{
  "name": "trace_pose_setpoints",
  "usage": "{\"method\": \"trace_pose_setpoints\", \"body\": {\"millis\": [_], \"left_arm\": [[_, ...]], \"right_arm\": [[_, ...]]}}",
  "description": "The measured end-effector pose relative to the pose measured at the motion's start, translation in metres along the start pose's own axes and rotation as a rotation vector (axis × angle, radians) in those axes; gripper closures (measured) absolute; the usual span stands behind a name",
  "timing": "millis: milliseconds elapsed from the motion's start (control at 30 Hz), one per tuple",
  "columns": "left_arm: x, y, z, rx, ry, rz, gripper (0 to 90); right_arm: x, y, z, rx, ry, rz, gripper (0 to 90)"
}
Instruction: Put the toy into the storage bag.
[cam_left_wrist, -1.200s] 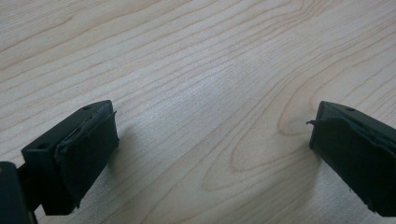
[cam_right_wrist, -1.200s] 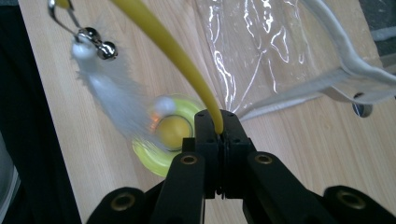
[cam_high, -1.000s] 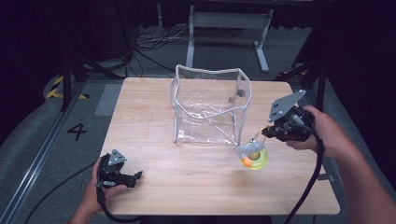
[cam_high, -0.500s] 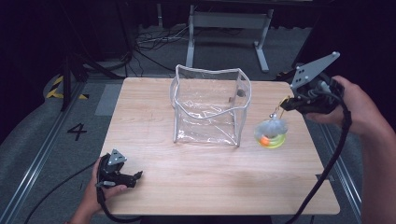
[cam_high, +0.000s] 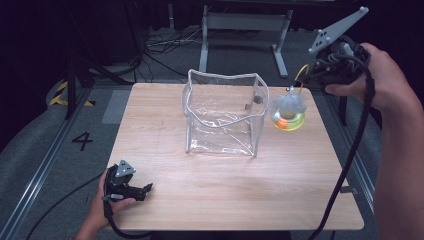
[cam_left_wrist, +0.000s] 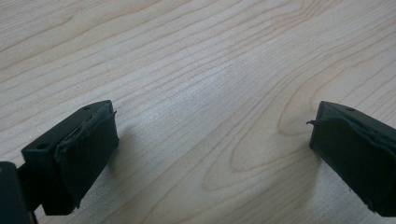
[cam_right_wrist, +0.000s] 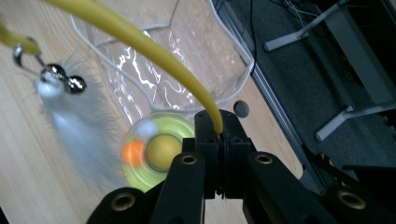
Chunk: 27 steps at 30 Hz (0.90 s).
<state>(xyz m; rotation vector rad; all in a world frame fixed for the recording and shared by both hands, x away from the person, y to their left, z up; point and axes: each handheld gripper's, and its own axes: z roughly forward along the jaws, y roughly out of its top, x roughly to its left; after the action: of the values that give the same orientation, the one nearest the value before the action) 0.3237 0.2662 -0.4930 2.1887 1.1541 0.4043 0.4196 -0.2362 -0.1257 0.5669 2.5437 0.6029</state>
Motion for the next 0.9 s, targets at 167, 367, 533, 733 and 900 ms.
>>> {"method": "trace_pose_setpoints", "body": {"millis": [167,367,533,733,900], "left_arm": [[0.000,0.000,0.000,0.000,0.001,0.002,1.4],[0.000,0.000,0.000,0.000,0.001,0.001,1.4],[0.000,0.000,0.000,-0.002,0.002,0.001,1.5],[0.000,-0.001,-0.001,0.000,-0.001,-0.002,1.8],[0.000,-0.001,-0.001,0.000,-0.001,-0.002,1.8]], "right_arm": [[-0.008,0.017,0.008,0.002,-0.002,-0.016,88.3],[-0.014,0.033,0.013,-0.018,-0.003,-0.017,88.3],[-0.015,0.050,0.020,-0.020,-0.004,-0.020,88.2],[-0.014,0.064,0.032,-0.025,0.006,-0.023,88.2],[-0.013,0.075,0.049,-0.016,0.008,-0.017,88.2]]}}
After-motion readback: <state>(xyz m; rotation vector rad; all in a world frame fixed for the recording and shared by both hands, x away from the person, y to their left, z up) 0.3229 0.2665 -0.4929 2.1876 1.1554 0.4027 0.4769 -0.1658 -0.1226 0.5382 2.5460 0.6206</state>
